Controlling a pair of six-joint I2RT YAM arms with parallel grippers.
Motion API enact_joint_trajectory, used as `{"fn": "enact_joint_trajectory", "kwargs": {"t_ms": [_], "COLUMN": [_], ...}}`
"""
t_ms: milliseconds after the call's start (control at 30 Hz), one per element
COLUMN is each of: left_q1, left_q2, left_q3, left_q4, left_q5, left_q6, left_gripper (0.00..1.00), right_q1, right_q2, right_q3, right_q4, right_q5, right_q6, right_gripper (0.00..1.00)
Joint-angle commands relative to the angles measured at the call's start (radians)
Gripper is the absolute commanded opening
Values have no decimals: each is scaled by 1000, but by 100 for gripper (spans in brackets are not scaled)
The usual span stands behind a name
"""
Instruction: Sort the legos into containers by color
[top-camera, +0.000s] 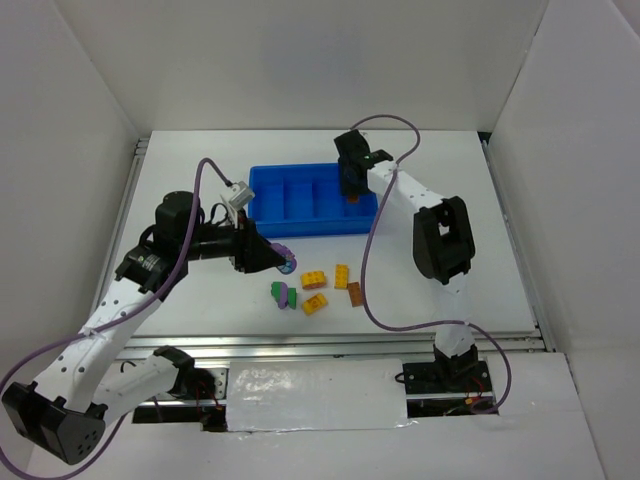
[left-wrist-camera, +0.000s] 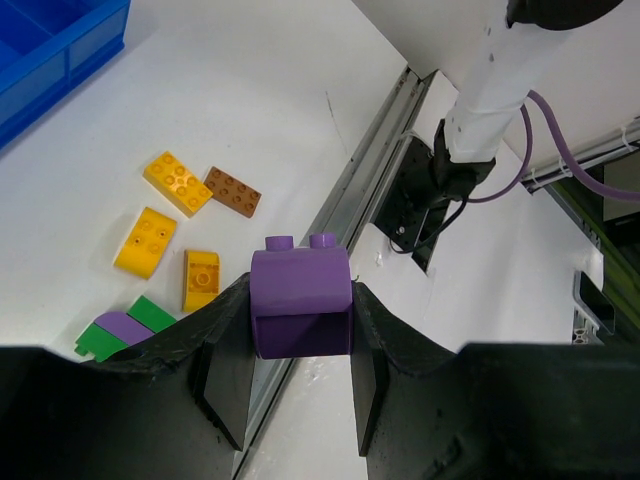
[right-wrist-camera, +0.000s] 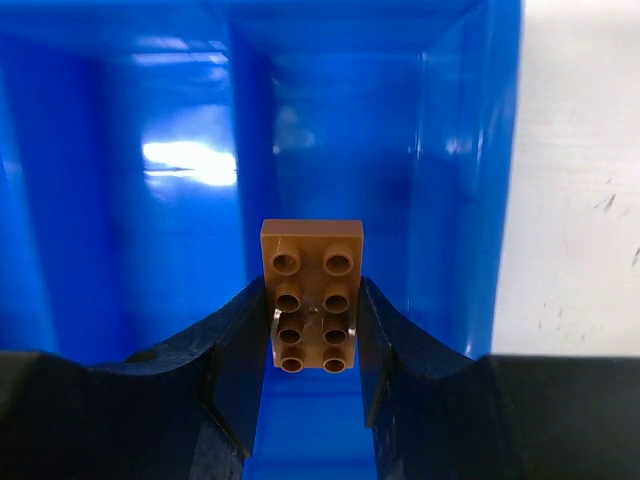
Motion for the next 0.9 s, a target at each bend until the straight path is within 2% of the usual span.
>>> {"fn": "enact_joint_trajectory", "kwargs": {"t_ms": [0, 100, 200, 433, 567, 667, 733, 800, 867], "left_q1": [3, 3, 3, 3, 3, 6, 23, 40, 51], "left_q2": [-16, -12, -11, 6, 21, 53, 119, 170, 248], "left_q3": [3, 5, 7, 11, 14, 40, 74, 141, 236], "left_q4": [32, 30, 21, 19, 18, 21, -14, -37, -86], "left_q5": [27, 35, 32, 32, -20, -183, -288, -335, -462], "left_q6": [29, 35, 40, 41, 28, -26, -69, -98, -150], "left_gripper": [0, 0, 0, 0, 0, 0, 0, 0, 0], "right_q1": [-6, -6, -7, -7, -7, -9, -6, -7, -6], "right_q2": [-16, -36, -33, -68, -95, -178, -287, -414, -508], "right_q3": [10, -10, -1, -6, 28, 0, -23, -52, -127], "right_q4": [-1, 33, 22, 28, -13, -13, -18, -29, -29], "right_q5": [27, 27, 27, 13, -6, -61, -89, -118, -146], "right_q6": [-17, -20, -23, -32, -20, -1, 12, 34, 54], "right_gripper": [14, 35, 50, 71, 71, 72, 72, 73, 73]}}
